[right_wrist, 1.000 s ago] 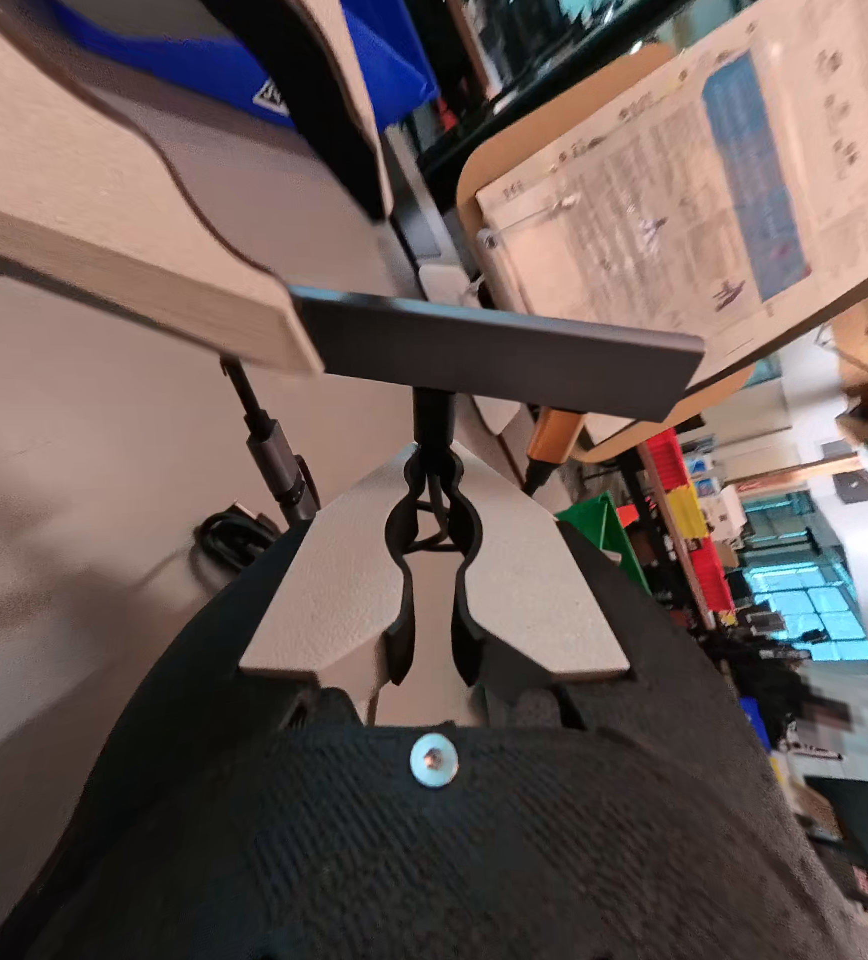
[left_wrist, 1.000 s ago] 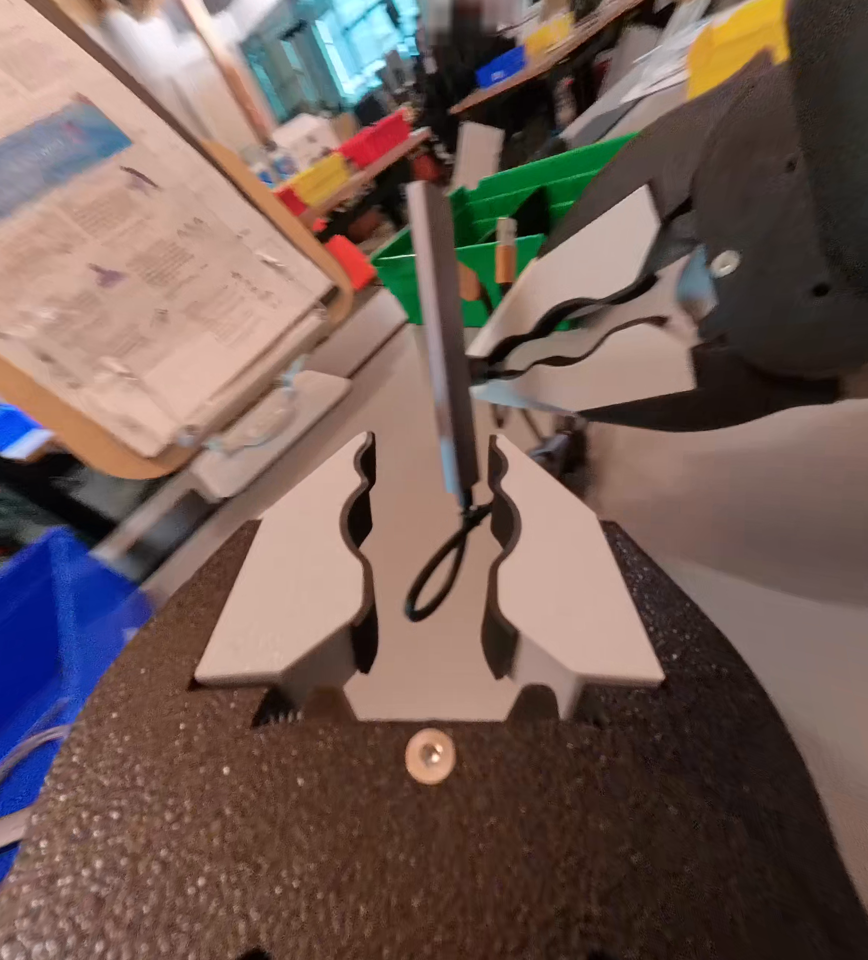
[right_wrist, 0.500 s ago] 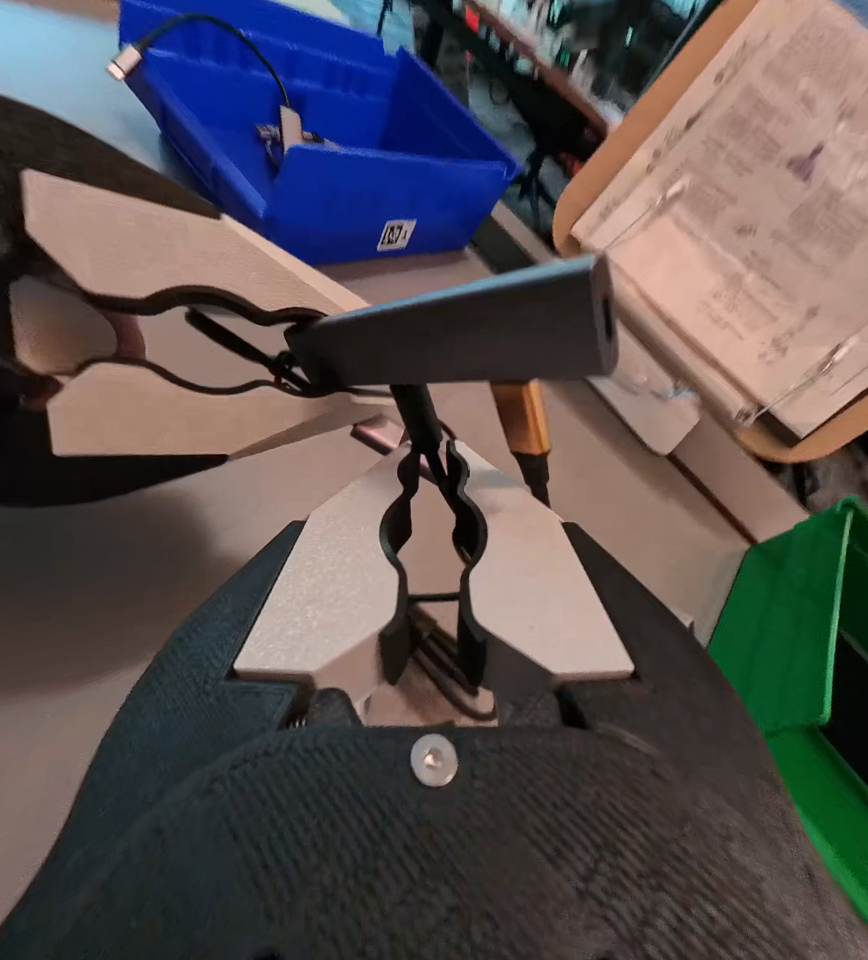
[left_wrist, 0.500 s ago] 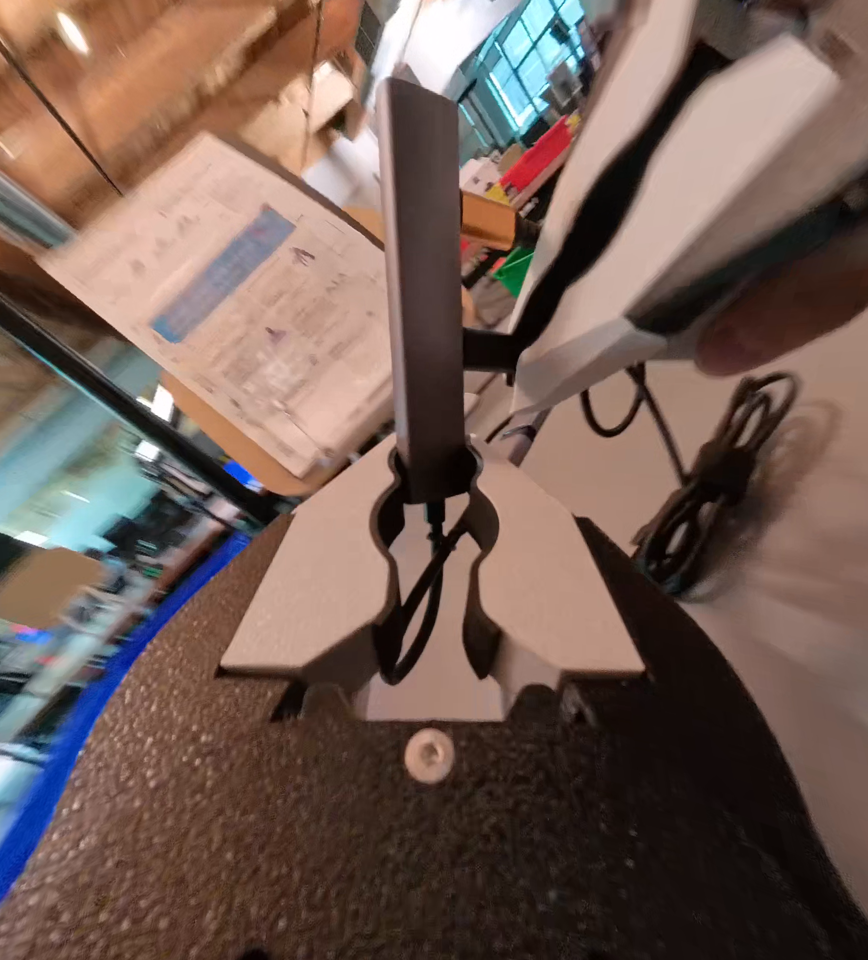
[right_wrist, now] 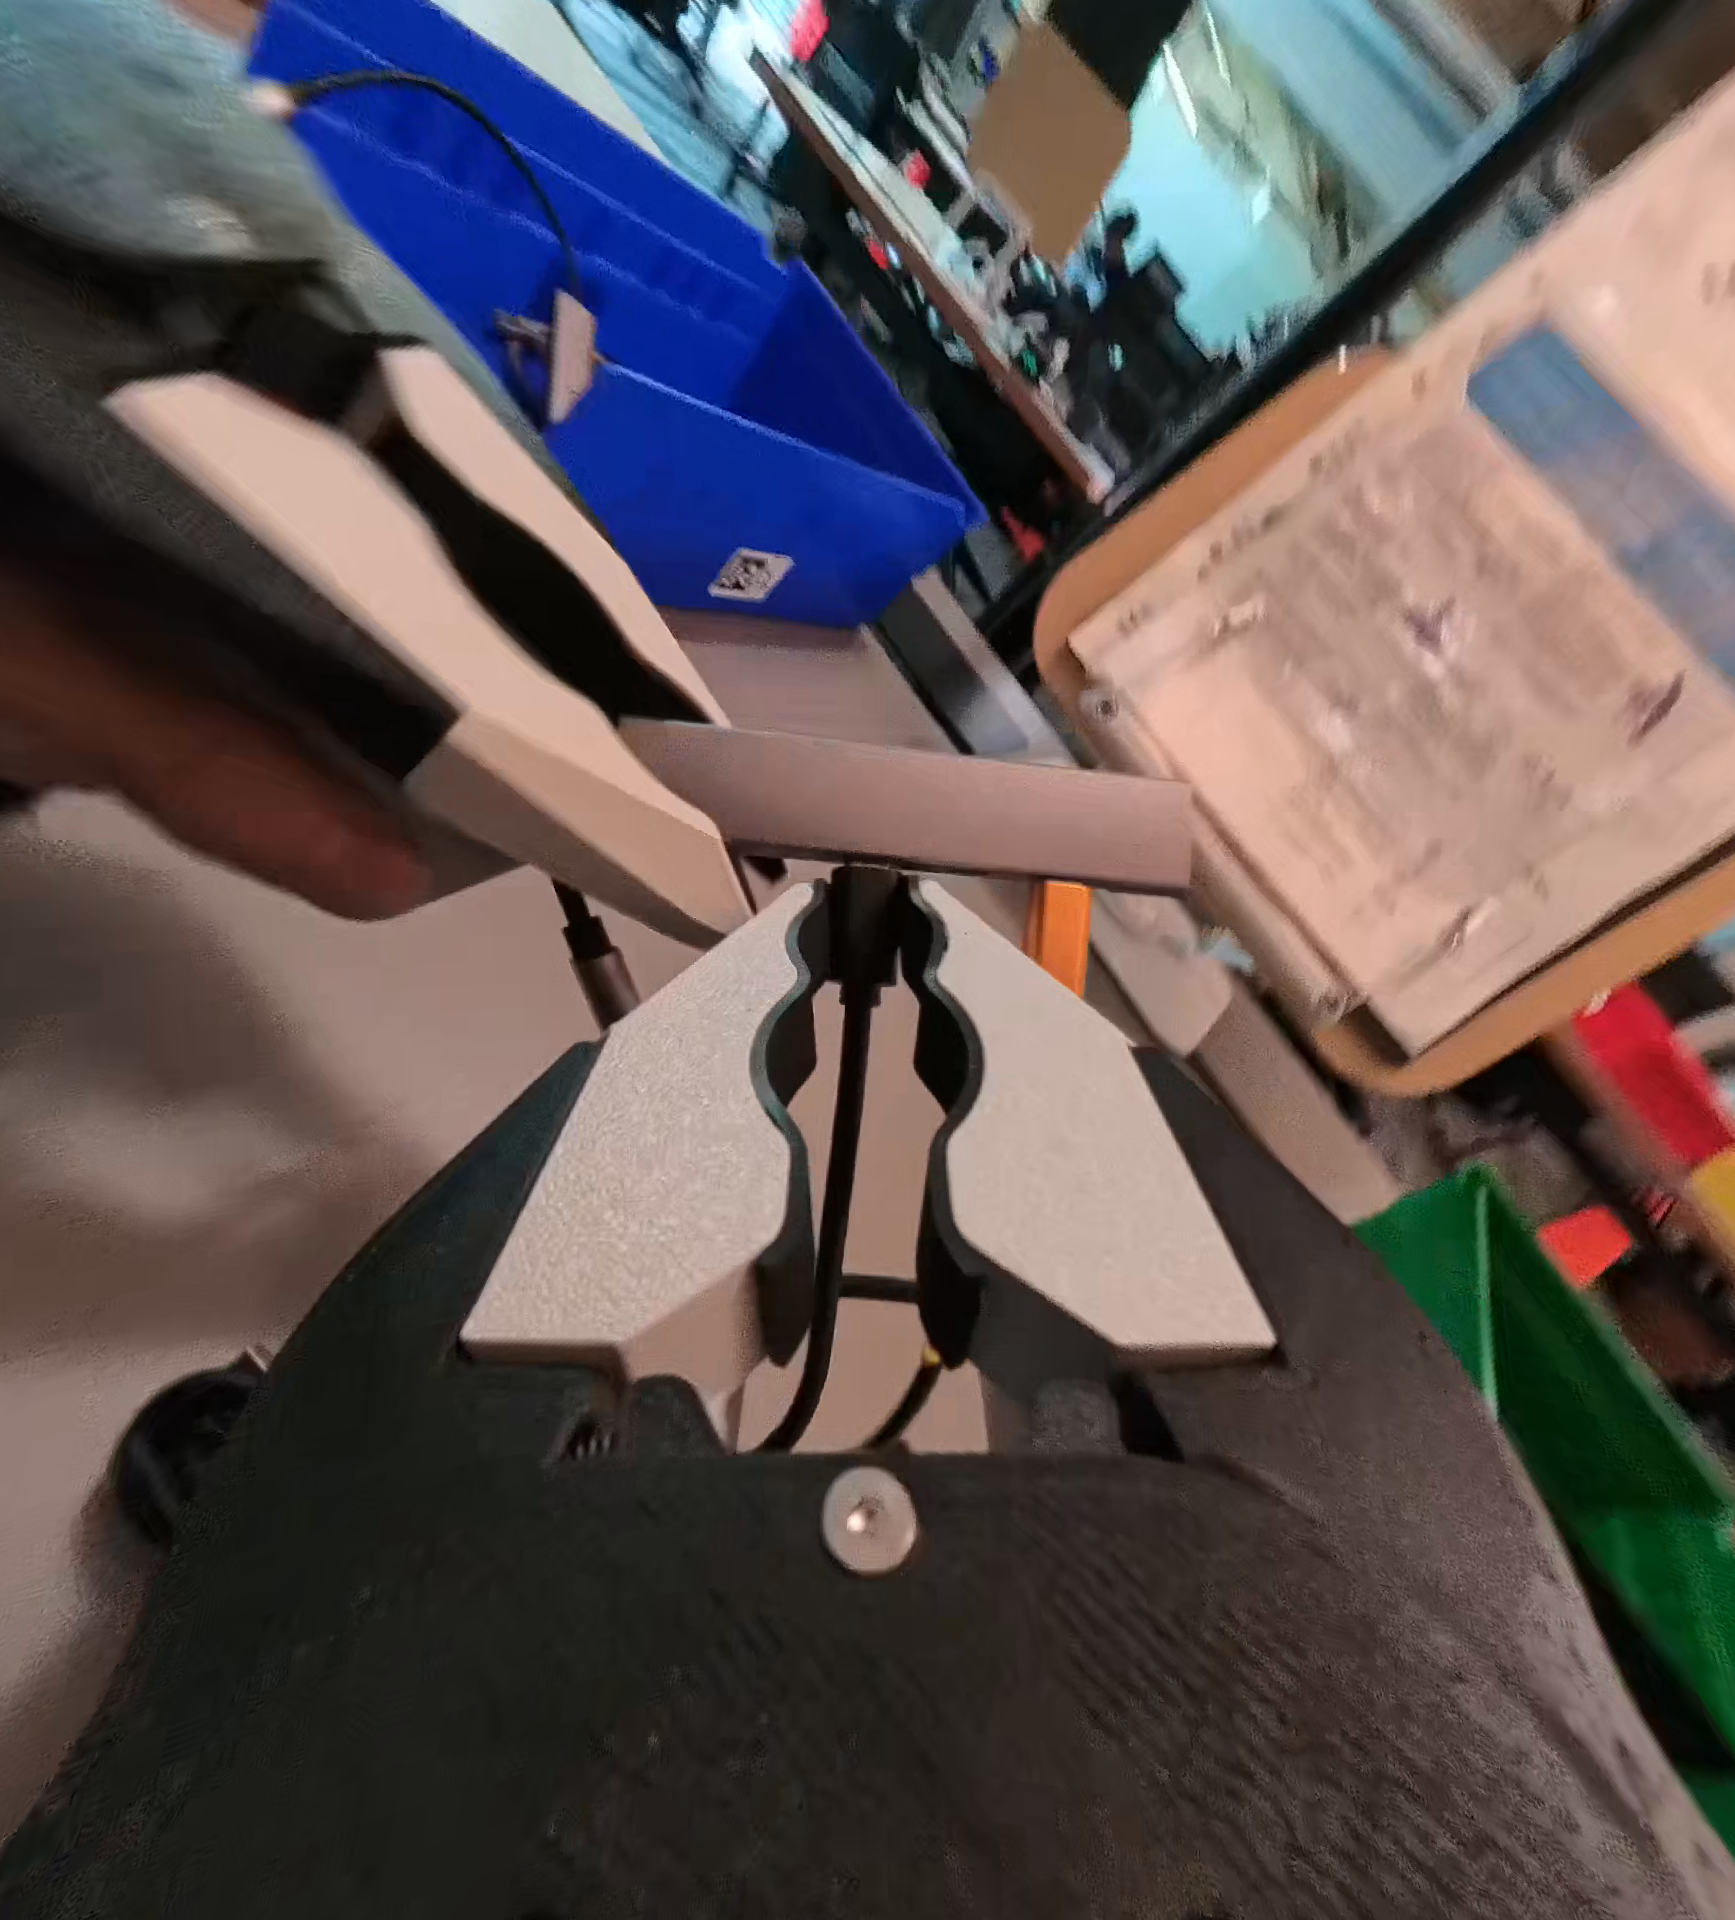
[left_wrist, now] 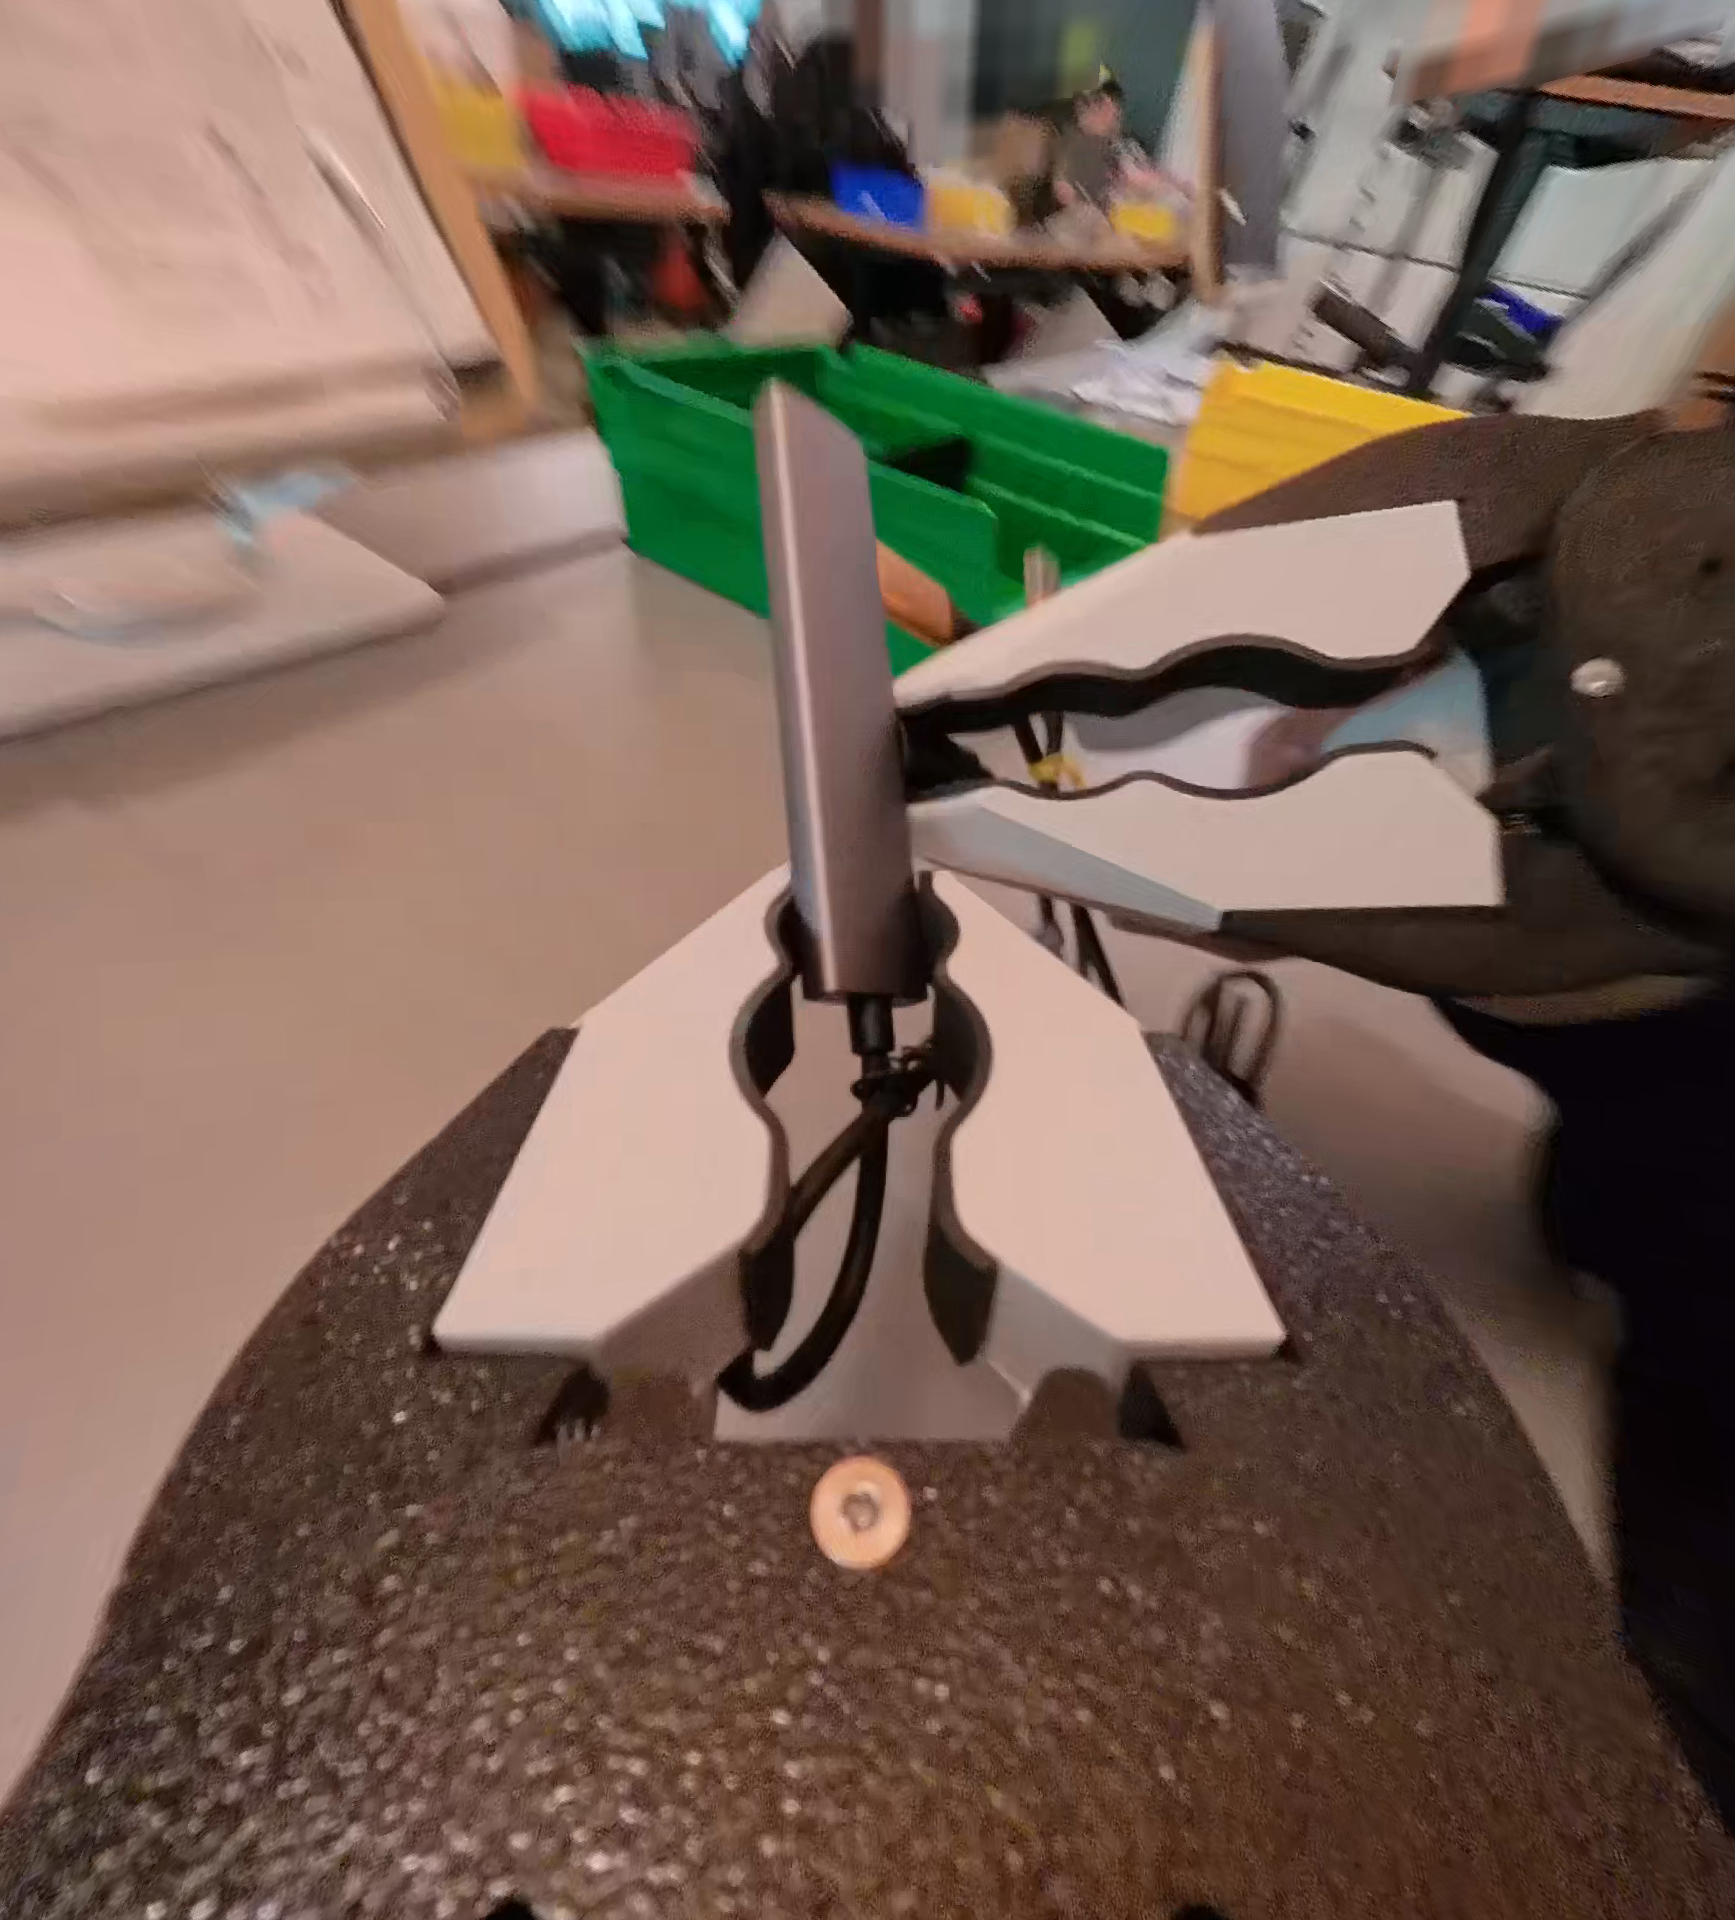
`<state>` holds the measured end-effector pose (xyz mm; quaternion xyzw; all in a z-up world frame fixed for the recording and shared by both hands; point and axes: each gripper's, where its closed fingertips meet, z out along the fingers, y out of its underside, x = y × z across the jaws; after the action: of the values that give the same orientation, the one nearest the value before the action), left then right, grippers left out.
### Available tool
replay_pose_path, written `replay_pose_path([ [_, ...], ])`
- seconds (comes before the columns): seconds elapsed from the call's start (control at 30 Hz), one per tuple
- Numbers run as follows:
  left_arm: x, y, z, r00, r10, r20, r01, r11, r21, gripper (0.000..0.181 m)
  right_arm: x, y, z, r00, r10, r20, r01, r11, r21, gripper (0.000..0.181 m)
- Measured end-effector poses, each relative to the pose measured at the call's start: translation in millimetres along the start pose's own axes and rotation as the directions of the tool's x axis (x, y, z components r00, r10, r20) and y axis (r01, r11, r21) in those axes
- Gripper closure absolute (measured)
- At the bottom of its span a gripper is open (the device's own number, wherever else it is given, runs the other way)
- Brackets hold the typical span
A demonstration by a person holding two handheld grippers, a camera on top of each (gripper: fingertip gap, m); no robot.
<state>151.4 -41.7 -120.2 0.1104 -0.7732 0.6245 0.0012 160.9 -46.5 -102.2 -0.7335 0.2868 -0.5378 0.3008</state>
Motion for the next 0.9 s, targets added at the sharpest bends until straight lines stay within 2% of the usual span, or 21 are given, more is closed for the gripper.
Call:
replay_pose_path([
  [0.03,-7,-4,2,0.994,0.075,0.084,-0.078,0.996,0.041,0.154,3,4,0,0.998,0.055,-0.002,-0.055,0.998,-0.024,0.17],
  [0.1,-13,-8,5,0.933,0.277,0.23,-0.297,0.953,0.057,0.145,3,15,0,0.985,0.17,0.026,-0.167,0.981,-0.103,0.17],
  [0.2,-10,-5,9,0.768,0.55,0.329,-0.565,0.823,-0.055,0.144,-4,32,-2,0.954,0.292,0.069,-0.271,0.937,-0.22,0.17],
  [0.33,-3,0,14,0.607,0.717,0.341,-0.715,0.681,-0.158,0.146,-6,44,-7,0.929,0.361,0.082,-0.323,0.898,-0.297,0.17],
  [0.43,-2,7,18,0.54,0.775,0.328,-0.754,0.619,-0.219,0.156,-7,45,-9,0.915,0.39,0.104,-0.345,0.89,-0.298,0.17],
  [0.5,-3,8,19,0.549,0.765,0.337,-0.742,0.632,-0.226,0.158,-7,44,-9,0.914,0.388,0.117,-0.345,0.896,-0.28,0.17],
  [0.57,-4,3,16,0.597,0.716,0.362,-0.708,0.682,-0.183,0.159,-4,36,-8,0.918,0.37,0.14,-0.339,0.918,-0.206,0.17],
  [0.67,-8,-6,10,0.796,0.493,0.35,-0.519,0.854,-0.023,0.159,2,15,-6,0.938,0.309,0.158,-0.312,0.95,-0.01,0.17],
  [0.73,-13,-8,7,0.883,0.349,0.314,-0.381,0.924,0.043,0.159,4,8,-3,0.951,0.276,0.138,-0.288,0.954,0.079,0.17],
  [0.8,-17,-4,7,0.916,0.277,0.29,-0.304,0.951,0.05,0.159,2,9,2,0.95,0.284,0.126,-0.295,0.953,0.074,0.17],
  [0.9,-22,0,7,0.926,0.239,0.294,-0.257,0.966,0.023,0.159,2,10,7,0.949,0.296,0.111,-0.308,0.945,0.108,0.169],
])
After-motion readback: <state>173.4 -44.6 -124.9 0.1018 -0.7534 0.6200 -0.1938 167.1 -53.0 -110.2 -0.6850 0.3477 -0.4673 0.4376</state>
